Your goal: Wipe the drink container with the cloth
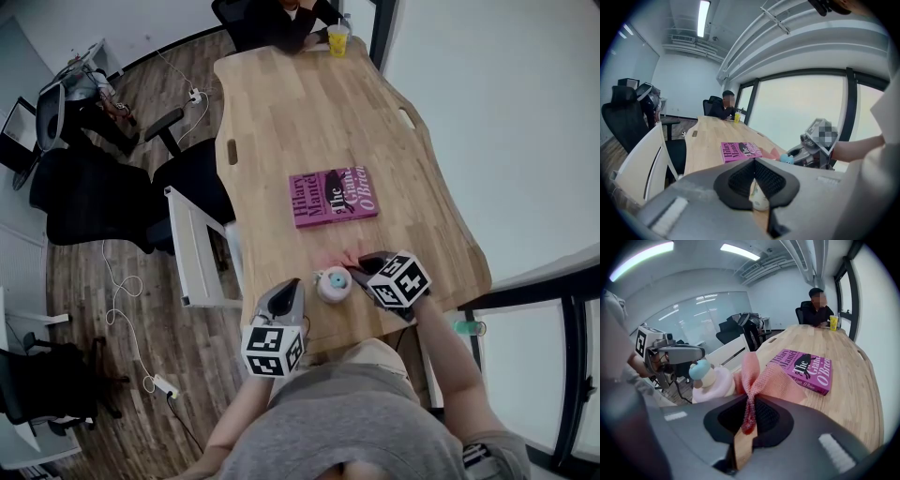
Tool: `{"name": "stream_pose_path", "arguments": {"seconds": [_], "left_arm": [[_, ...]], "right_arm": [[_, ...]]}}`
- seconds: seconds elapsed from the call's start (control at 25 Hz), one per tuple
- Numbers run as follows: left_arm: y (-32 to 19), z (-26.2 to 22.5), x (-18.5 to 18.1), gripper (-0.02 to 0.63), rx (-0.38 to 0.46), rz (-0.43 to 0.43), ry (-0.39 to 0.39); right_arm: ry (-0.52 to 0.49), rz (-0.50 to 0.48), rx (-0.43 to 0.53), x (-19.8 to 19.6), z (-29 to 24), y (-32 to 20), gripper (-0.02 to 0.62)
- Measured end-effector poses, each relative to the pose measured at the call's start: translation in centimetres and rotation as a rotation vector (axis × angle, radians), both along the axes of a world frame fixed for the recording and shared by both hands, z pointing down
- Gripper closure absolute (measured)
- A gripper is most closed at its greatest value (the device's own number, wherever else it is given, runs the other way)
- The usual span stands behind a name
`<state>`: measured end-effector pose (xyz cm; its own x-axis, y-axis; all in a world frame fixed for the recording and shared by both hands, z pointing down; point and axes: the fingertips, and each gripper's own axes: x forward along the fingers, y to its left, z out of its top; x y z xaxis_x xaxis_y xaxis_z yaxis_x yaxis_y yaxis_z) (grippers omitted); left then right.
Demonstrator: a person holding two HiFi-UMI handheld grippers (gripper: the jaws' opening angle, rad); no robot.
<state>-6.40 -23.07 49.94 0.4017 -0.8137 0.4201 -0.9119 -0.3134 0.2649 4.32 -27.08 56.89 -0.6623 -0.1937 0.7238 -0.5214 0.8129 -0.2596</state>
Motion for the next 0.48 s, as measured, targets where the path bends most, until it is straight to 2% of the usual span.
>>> {"name": "stream_pose_path", "arguments": {"seconds": [0.48], "left_arm": [[-0.5, 0.4, 0.4, 0.603, -0.01, 0.001, 0.0]], "right_arm": [[0.035, -0.032, -0.063, 0.4, 3.6, 0.1, 0.568]]}}
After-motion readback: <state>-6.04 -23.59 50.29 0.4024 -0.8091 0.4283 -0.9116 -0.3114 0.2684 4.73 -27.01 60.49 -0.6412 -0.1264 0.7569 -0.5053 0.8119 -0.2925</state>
